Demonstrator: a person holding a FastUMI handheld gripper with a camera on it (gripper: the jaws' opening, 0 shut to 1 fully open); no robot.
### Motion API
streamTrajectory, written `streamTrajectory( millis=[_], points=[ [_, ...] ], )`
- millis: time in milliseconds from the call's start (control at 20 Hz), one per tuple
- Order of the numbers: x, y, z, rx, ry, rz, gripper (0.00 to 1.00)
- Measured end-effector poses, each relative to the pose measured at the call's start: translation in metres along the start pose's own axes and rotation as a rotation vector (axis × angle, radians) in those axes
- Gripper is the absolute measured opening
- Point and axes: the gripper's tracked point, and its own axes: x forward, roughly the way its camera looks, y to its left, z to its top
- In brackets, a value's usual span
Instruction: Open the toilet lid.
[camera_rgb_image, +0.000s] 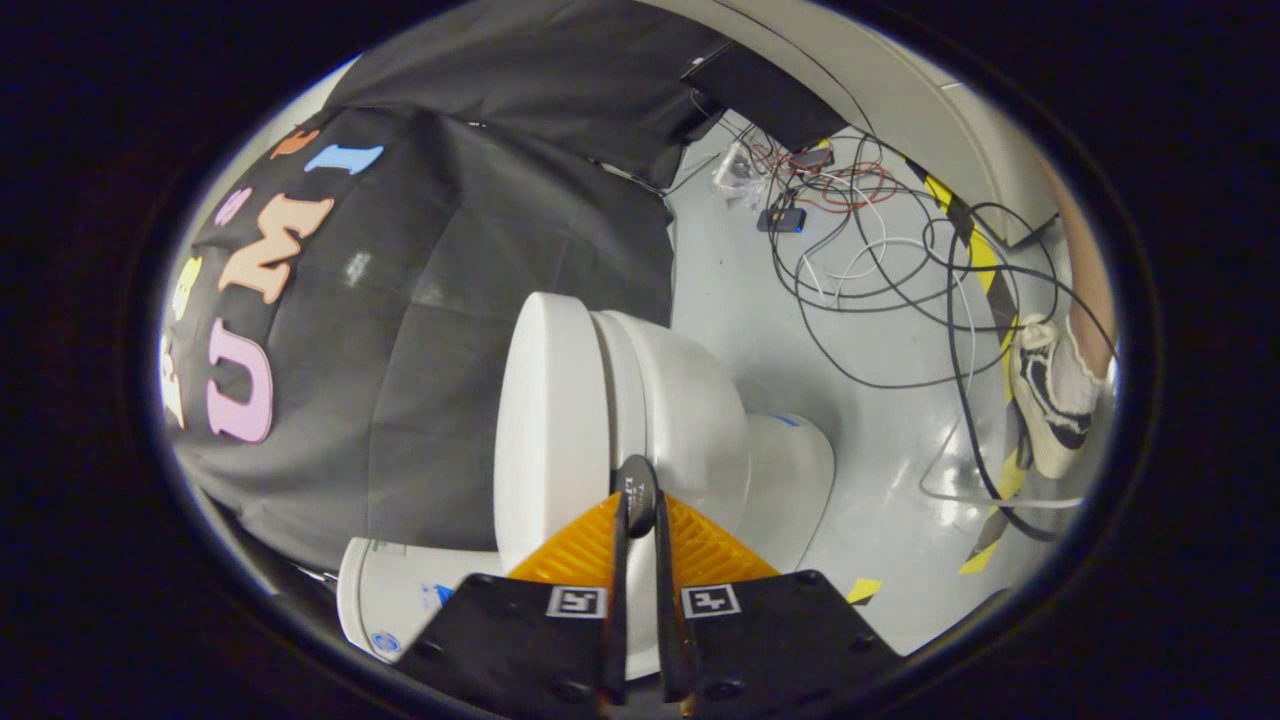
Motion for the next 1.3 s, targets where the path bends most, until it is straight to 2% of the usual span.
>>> streamTrajectory(
  millis=[100, 300, 450, 750, 900, 1100, 1300],
  points=[
    [-0.002, 0.002, 0.000, -0.028, -0.007, 0.012, 0.08],
    [-0.008, 0.008, 0.001, -0.077, -0.003, 0.025, 0.08],
    [-0.018, 0.030, 0.006, -0.128, -0.031, 0.065, 0.08],
    [-0.043, 0.074, 0.009, -0.303, -0.069, 0.117, 0.08],
    [-0.055, 0.104, 0.005, -0.380, -0.072, 0.169, 0.08],
    [-0.075, 0.147, -0.011, -0.540, -0.073, 0.256, 0.08],
    [-0.088, 0.168, -0.019, -0.701, -0.068, 0.299, 0.08]
  ],
)
